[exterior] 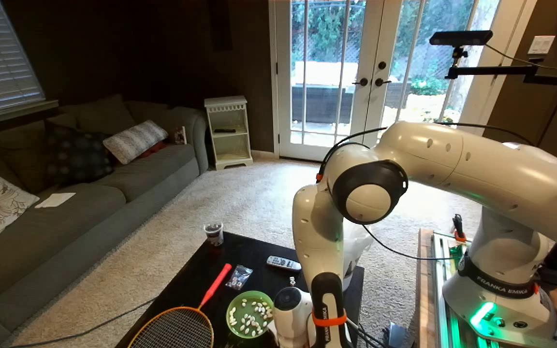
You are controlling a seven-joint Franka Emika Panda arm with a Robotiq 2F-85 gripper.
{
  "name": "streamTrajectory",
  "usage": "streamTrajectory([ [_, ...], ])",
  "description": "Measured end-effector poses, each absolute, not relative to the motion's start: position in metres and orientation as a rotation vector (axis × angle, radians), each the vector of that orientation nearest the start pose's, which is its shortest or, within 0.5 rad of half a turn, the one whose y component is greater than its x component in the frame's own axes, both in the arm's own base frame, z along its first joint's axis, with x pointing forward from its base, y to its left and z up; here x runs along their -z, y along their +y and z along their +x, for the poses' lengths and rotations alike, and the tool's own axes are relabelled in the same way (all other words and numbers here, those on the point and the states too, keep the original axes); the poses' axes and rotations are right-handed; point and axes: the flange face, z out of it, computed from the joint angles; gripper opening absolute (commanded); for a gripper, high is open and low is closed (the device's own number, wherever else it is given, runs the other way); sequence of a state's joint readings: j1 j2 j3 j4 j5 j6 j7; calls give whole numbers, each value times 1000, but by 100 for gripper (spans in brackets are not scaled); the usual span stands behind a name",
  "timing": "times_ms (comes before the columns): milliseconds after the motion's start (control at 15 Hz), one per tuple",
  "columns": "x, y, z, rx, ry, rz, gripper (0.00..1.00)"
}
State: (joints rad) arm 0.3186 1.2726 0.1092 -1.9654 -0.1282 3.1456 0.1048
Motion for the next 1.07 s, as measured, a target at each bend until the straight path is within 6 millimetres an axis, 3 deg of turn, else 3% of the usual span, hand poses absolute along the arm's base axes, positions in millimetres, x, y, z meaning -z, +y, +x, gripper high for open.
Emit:
streamTrajectory([
  [67, 153, 214, 400, -160, -574, -2992, 27],
  [400, 152, 218, 399, -160, -574, -2984, 60],
  [733, 152, 217, 399, -160, -574, -2986, 69],
  [800, 153, 215, 400, -160, -572, -2989, 74],
  [933, 155, 209, 401, -162, -563, -3002, 78],
  [1000, 156, 206, 401, -162, -557, -3011, 85],
  [1067, 158, 202, 401, -164, -551, -3022, 85],
])
